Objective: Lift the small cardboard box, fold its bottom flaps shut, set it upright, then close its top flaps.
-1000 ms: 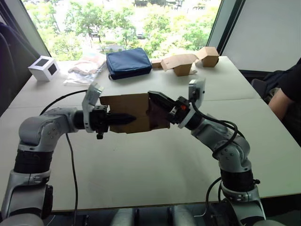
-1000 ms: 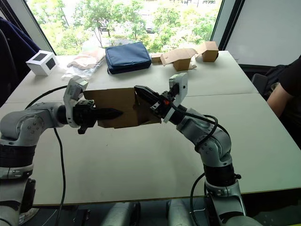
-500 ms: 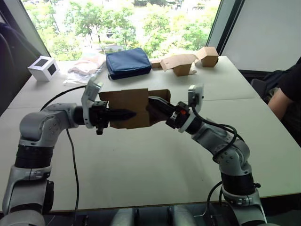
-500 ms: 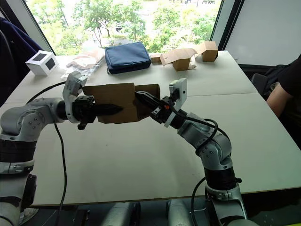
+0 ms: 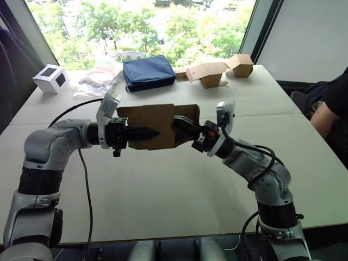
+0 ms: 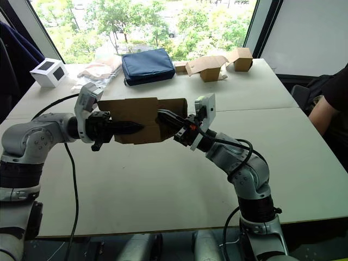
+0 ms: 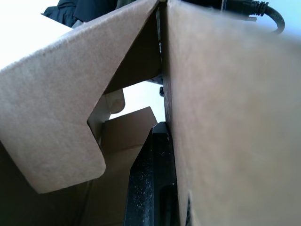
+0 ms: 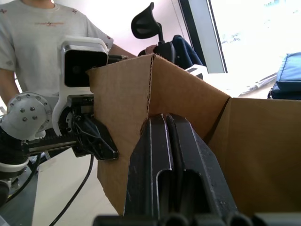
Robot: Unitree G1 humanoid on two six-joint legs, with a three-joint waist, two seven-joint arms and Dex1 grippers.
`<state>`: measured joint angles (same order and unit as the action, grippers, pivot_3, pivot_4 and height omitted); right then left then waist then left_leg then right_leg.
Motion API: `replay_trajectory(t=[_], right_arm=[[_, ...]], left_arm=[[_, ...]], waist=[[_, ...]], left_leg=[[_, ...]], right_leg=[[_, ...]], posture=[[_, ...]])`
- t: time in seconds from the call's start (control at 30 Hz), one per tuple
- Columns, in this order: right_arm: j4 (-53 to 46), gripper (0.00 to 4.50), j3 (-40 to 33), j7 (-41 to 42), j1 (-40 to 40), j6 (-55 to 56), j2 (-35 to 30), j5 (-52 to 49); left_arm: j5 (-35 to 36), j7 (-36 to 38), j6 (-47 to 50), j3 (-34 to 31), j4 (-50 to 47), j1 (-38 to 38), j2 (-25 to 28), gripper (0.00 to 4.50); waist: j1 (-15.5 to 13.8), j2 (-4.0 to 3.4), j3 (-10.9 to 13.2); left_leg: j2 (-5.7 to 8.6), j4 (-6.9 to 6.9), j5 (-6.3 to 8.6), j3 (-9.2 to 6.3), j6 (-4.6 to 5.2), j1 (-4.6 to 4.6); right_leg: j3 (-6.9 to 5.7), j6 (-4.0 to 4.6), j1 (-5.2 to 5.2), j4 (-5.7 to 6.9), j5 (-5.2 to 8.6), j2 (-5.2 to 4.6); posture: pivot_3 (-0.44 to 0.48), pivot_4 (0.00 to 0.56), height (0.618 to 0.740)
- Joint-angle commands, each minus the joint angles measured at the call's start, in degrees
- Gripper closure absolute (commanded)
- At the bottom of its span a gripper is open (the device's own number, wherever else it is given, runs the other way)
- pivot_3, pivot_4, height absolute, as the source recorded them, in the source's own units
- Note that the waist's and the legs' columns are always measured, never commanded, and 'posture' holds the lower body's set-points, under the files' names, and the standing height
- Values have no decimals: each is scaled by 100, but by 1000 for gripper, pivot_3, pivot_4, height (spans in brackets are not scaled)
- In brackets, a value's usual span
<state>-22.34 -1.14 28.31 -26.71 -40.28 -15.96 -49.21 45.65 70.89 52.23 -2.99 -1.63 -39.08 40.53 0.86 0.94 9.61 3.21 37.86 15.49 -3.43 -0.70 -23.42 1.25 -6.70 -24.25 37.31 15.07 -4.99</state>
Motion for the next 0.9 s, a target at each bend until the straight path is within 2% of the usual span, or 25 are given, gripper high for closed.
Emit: replay_trajectory(t=[0.03, 0.3, 0.47, 0.7, 0.9], right_arm=[[-330, 4462, -298, 177, 60, -46, -270, -286], [-480, 4462, -773, 398, 487, -378, -1118, -614], [-688, 4462, -410, 944, 1018, -473, -1877, -255], [-472, 4462, -9, 813, 841, -83, -1478, 260], [-271, 4462, -59, 712, 558, 19, -1007, 211]], left_arm=[[79, -5, -27, -54, -235, -65, 25, 4500], [58, -70, -35, -96, -146, -177, -1, 4500], [60, -99, -60, -86, -59, -317, -54, 4500], [87, -40, -10, -51, -77, -447, -71, 4500], [67, 22, -15, -20, -123, -377, -37, 4500]], waist=[[-3, 0, 0], [-15, 0, 0], [-15, 3, 2], [11, 3, 2], [-23, 3, 2]], left_leg=[[0, 0, 0, 0, 0, 0], [0, 0, 0, 0, 1, 0], [0, 3, 1, 0, 3, 0], [-6, 4, 1, 0, 3, 1], [-4, 5, 0, -1, 2, 0]], right_leg=[[0, 0, 1, 0, 0, 0], [0, 0, 2, -1, 0, 0], [-2, 0, 8, -4, 0, -1], [-1, 0, 6, -3, 1, 7], [-2, -1, 9, -3, 0, 4]], posture=[[0, 150, 740], [0, 150, 740], [0, 150, 740], [0, 150, 740], [0, 150, 740]])
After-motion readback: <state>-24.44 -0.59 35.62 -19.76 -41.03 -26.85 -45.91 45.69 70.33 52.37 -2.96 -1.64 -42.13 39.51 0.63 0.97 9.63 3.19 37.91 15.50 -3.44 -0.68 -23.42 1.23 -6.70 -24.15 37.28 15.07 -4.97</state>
